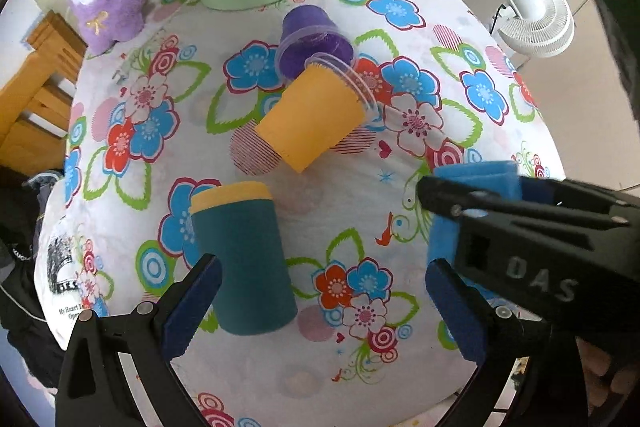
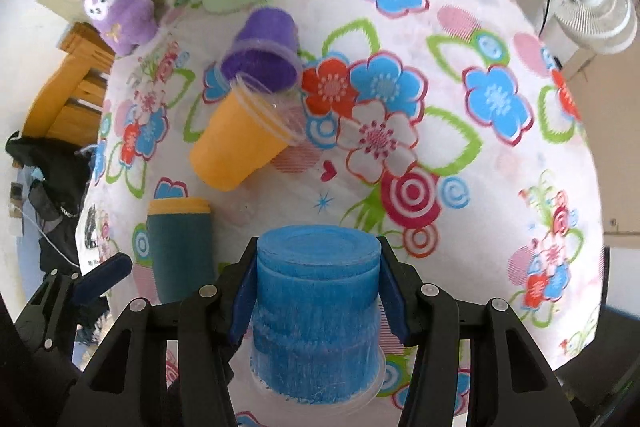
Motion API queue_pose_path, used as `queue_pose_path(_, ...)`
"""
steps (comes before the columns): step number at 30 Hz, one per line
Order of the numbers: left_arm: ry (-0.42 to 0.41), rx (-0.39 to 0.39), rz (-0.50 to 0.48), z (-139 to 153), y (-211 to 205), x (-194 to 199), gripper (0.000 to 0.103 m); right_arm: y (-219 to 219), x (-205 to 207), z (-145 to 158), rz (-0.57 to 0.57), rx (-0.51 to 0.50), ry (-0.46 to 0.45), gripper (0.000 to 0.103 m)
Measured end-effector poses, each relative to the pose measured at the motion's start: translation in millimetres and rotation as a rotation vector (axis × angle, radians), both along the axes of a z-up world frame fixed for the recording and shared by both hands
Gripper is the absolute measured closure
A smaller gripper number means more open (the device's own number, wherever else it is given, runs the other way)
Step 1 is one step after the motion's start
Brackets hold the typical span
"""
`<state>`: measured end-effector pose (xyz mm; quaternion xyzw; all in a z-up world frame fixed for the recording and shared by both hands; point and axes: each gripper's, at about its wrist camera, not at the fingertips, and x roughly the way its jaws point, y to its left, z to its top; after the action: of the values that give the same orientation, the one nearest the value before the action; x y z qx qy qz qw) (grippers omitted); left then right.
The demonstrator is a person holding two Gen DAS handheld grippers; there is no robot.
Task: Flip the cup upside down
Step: 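Grasp the blue cup with the right gripper while the left gripper releases it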
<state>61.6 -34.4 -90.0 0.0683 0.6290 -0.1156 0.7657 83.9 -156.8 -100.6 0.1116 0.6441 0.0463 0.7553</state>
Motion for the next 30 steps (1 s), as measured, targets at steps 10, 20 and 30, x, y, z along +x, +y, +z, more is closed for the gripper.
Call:
queue_pose_path(10,-0.048,0.028,0.053,14.2,-8.6,-21.7,0.001,-11.0,-23.5,42.0,0.119,-0.047,-0.189,0.047)
queue_pose_path(20,-0.018,-0.003,0.085,-6.0,-9.4,-44.3,0.001,-14.9,-48.6,39.4,0.215,-0.087,-0.359,0.047)
queue_pose_path(30,-0.048,-0.011,0.092,-48.0,-9.1,-62.1,0.001,-10.3,-62.9,-0.8,0.235,-0.084,-0.532,0.047)
